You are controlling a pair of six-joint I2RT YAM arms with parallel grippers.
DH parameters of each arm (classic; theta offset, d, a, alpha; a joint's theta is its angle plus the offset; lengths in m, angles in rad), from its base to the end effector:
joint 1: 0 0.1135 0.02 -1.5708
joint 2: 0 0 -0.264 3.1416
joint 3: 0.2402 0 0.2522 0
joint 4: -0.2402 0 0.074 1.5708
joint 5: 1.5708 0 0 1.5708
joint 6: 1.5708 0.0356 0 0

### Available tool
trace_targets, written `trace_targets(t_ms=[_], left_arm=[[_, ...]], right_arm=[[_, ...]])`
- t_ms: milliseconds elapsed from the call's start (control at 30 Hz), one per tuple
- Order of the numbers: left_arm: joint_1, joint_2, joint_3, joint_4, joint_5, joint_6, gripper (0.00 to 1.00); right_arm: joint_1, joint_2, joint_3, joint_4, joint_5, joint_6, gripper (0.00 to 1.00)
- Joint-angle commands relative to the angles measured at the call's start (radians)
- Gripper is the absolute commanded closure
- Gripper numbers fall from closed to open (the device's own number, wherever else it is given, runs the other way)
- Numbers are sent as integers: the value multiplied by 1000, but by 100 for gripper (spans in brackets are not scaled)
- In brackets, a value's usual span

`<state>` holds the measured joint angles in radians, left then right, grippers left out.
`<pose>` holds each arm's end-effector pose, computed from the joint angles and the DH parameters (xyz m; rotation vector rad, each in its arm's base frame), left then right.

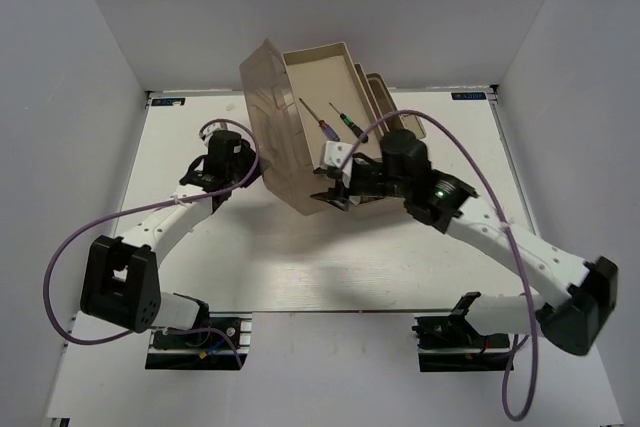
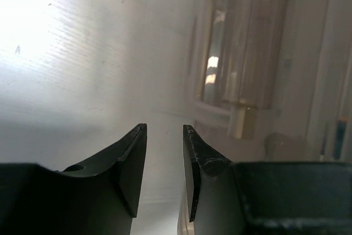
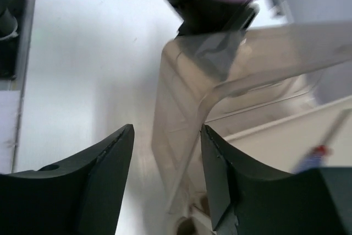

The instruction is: Sort the tools into containers

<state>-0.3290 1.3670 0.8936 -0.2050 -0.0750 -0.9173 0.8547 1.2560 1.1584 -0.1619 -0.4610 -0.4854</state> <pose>0.2821 -0.0935 0.2450 -0.7103 2.2015 -0.5753 0.1786 0.2293 0.3732 -1.3927 1.2268 0.6793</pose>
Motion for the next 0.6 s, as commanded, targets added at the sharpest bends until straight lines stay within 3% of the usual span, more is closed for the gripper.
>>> trace_targets(t_ms=[0,100,200,233,367,567], left_arm=[[19,-3,67,50,47,14,57],[30,9,88,50,57,23,57],[39,35,139,50,78,23,57],[39,52,155,50,78,23,57],[48,122,267,50,119,46,57],[48,266,485,30,205,67,57]], right_arm=[[3,-146,-60,94,50,-73,44],[-2,-233,-123,149,174,-122,55],[0,-253,-135,255,427,-154,75],[-8,-245,-128,275,666,-163,78],[-101,-152,-130,409,1048,-205,79],[-337,-142,-98,196,1070,-49,79]])
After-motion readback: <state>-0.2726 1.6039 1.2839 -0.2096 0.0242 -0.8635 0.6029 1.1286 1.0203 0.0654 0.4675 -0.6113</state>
